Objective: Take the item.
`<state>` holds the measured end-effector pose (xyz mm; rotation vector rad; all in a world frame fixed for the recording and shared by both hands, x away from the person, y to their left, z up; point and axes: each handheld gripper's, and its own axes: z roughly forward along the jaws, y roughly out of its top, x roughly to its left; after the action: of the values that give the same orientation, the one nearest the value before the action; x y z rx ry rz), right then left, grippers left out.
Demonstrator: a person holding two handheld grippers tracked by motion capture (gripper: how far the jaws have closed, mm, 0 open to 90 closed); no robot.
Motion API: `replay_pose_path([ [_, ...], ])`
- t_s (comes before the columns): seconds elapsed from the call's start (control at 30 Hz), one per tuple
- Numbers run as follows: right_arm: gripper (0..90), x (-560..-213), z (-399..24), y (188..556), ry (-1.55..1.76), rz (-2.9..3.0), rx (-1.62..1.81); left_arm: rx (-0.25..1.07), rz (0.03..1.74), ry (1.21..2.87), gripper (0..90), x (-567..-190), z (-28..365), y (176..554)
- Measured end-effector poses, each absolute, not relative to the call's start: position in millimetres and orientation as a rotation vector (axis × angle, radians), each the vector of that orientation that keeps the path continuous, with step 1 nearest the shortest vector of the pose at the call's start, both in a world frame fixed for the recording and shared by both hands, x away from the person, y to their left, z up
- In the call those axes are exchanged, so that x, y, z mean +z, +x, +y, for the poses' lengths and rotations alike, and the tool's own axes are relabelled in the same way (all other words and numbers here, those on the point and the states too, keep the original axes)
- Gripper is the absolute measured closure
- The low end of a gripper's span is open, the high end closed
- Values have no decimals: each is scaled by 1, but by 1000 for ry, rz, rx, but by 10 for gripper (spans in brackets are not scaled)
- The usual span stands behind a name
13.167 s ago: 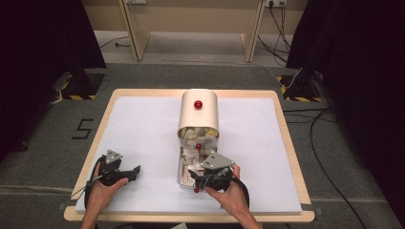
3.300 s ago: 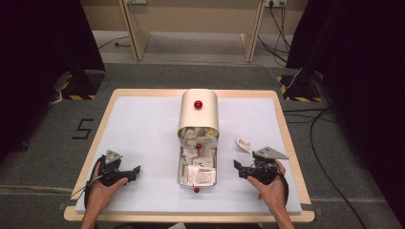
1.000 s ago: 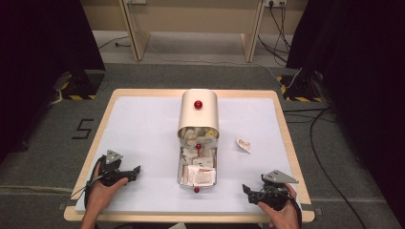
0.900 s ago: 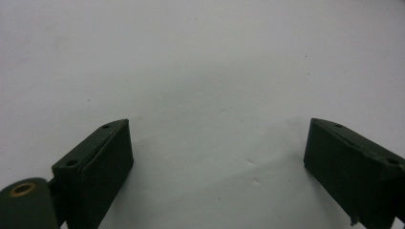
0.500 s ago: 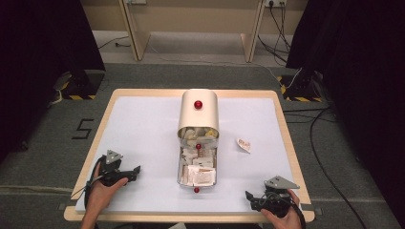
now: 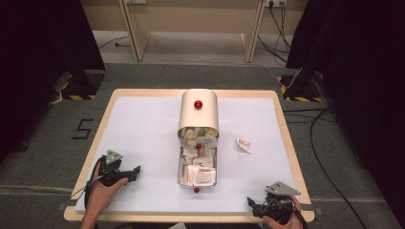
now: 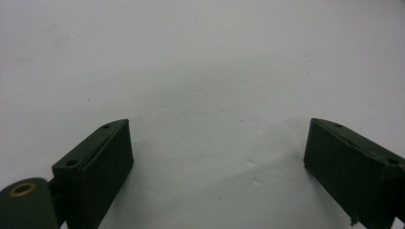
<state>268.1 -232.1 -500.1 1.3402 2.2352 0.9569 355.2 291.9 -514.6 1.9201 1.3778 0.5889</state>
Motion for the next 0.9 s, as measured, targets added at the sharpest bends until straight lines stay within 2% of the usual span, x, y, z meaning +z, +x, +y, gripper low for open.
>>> replay_pose_path([
  [0.9,156,-503,-231,261,1301,2227,929,589,1378,1920,87,-515,292,355],
])
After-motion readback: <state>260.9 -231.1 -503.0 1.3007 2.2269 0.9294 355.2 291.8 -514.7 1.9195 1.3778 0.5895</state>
